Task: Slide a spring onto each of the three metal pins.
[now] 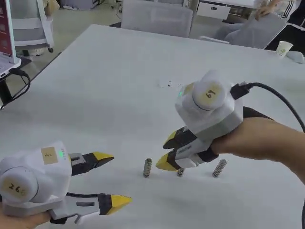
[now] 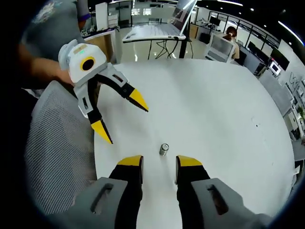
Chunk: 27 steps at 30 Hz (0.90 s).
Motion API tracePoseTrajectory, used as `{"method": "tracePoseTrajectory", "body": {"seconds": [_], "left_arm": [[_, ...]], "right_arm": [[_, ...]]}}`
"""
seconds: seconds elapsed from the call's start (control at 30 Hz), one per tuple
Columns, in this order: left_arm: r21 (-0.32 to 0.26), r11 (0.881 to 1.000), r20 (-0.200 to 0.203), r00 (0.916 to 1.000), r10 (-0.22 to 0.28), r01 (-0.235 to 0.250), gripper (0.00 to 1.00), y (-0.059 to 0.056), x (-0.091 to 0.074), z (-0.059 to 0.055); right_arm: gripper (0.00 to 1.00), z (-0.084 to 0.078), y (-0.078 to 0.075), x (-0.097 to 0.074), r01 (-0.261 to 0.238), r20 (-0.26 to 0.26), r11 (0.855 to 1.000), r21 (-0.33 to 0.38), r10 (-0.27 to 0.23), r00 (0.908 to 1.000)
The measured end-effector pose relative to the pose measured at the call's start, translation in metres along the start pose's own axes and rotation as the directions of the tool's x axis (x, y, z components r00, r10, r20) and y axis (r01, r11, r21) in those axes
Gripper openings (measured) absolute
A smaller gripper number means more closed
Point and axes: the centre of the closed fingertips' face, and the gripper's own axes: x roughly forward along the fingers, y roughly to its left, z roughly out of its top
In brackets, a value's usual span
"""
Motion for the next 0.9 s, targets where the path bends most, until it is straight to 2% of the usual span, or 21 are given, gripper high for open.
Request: {"method": "tracePoseTrajectory", "body": {"seconds": [0.23, 0.5, 0.7, 0.9], "left_arm": [[0.000, 1.000, 0.009, 0.9999, 0.005, -0.005, 0.52, 0.000, -0.002, 0.006], [-0.004, 1.000, 0.019, 0.9997, 0.015, -0.015, 0.53, -0.001, -0.007, 0.011], [-0.005, 1.000, 0.025, 0.9995, 0.020, -0.020, 0.54, -0.002, -0.009, 0.016], [-0.005, 1.000, 0.022, 0.9995, 0.023, -0.023, 0.54, -0.005, -0.012, 0.016]], "right_arm": [[0.28, -0.005, 0.003, -0.021, 0.039, 0.082, 0.998, 0.055, -0.043, 0.9957], [0.30, -0.025, 0.000, -0.040, 0.090, 0.127, 0.988, 0.129, -0.106, 0.9862], [0.32, -0.035, -0.004, -0.060, 0.131, 0.187, 0.972, 0.195, -0.168, 0.9679], [0.36, -0.063, -0.014, -0.084, 0.187, 0.230, 0.948, 0.259, -0.248, 0.9410]]}}
